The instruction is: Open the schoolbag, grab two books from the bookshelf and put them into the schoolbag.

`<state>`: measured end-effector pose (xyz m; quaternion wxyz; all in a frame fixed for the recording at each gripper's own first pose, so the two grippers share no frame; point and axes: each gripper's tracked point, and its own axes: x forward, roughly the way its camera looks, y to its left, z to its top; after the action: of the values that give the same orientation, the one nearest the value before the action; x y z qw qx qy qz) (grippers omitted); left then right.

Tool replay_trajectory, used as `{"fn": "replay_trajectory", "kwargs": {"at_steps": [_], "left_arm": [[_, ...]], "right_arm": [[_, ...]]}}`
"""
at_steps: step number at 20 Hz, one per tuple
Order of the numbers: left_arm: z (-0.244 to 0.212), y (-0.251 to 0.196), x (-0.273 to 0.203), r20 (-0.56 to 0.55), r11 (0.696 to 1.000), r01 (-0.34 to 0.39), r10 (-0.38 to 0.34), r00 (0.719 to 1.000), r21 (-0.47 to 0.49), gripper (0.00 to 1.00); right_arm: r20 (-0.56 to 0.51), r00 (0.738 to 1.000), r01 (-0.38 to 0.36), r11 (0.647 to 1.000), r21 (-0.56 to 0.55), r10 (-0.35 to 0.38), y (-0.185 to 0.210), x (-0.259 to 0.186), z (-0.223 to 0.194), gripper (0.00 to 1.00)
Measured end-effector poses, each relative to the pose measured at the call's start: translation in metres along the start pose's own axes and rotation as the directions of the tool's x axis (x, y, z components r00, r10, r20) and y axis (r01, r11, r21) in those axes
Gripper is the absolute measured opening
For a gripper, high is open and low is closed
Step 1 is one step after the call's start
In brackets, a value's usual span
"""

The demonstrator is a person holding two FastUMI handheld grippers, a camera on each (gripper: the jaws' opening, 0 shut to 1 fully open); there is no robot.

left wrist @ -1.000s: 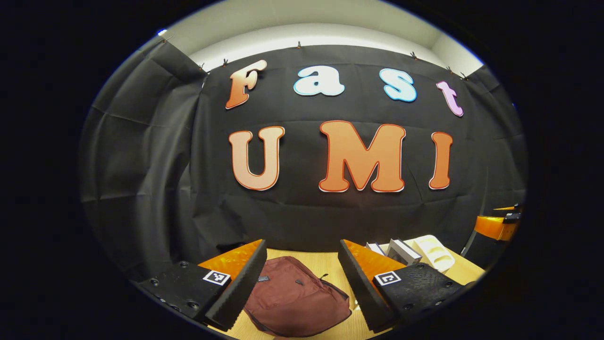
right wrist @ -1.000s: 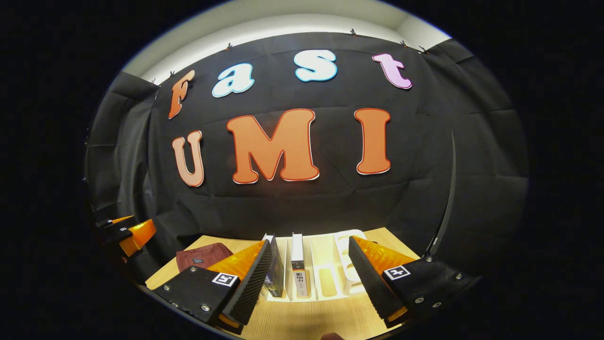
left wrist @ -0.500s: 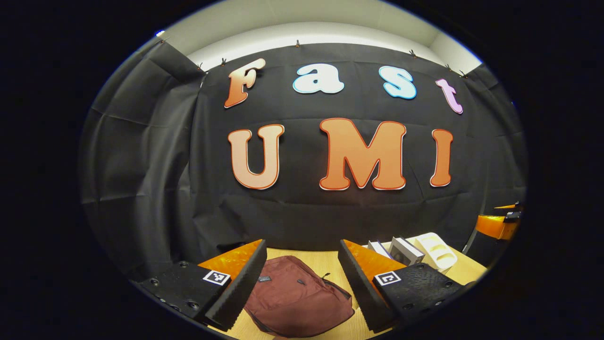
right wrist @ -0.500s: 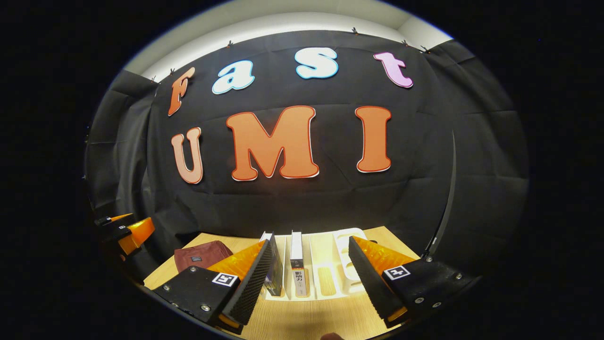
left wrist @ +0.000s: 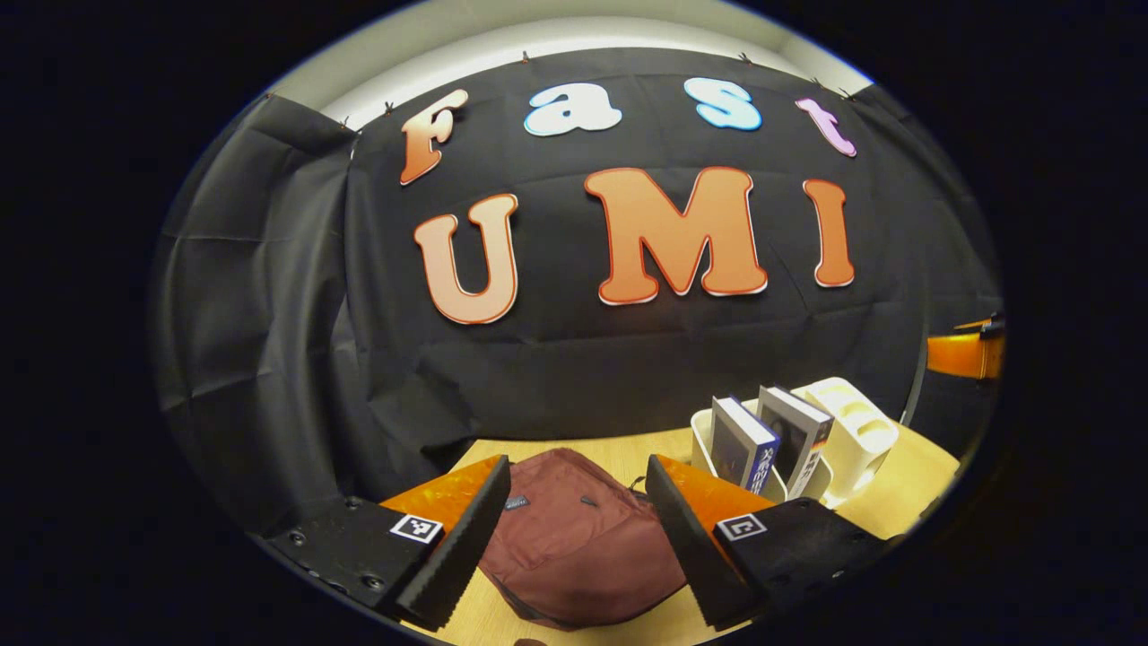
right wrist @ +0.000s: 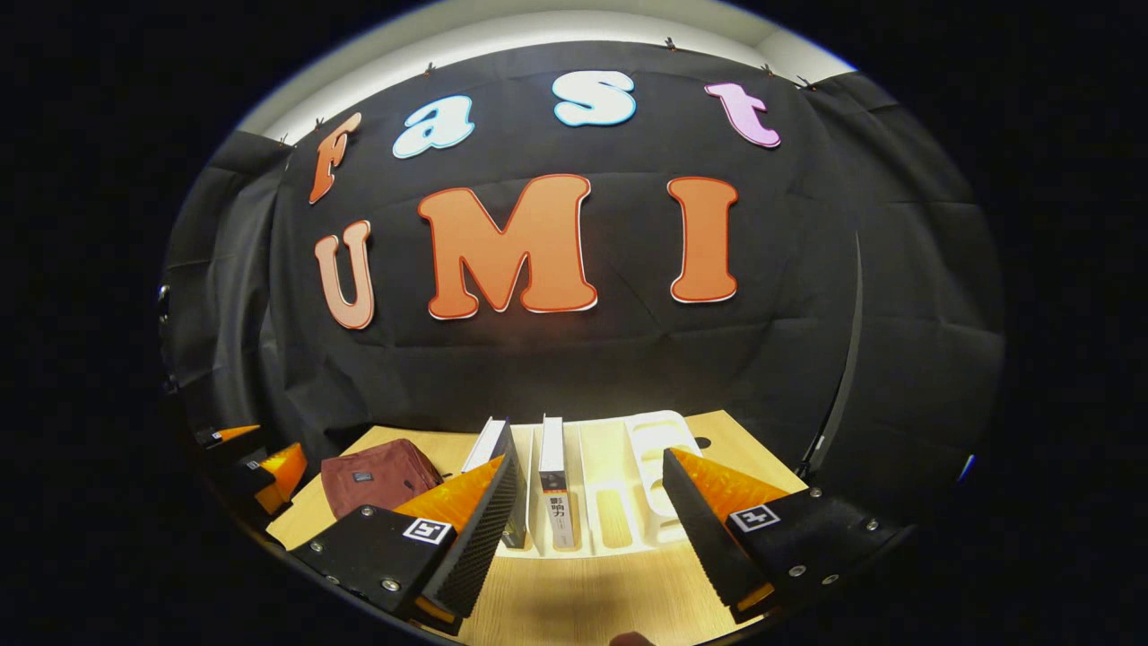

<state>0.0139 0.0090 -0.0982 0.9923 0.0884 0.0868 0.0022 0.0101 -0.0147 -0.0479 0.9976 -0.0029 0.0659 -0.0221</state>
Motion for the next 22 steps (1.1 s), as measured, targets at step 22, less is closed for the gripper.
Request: {"fn": "replay_trajectory", "kwargs": {"at_steps": [22], "left_arm": [[-0.258, -0.107, 0.026, -0.449, 0.783, 0.307, -0.039, 0.892, 0.541, 0.98]], "right_arm": [[-0.201, 0.956, 0.209, 0.977, -0.038, -0.213, -0.104, -0.019, -0.075, 0.97]]}}
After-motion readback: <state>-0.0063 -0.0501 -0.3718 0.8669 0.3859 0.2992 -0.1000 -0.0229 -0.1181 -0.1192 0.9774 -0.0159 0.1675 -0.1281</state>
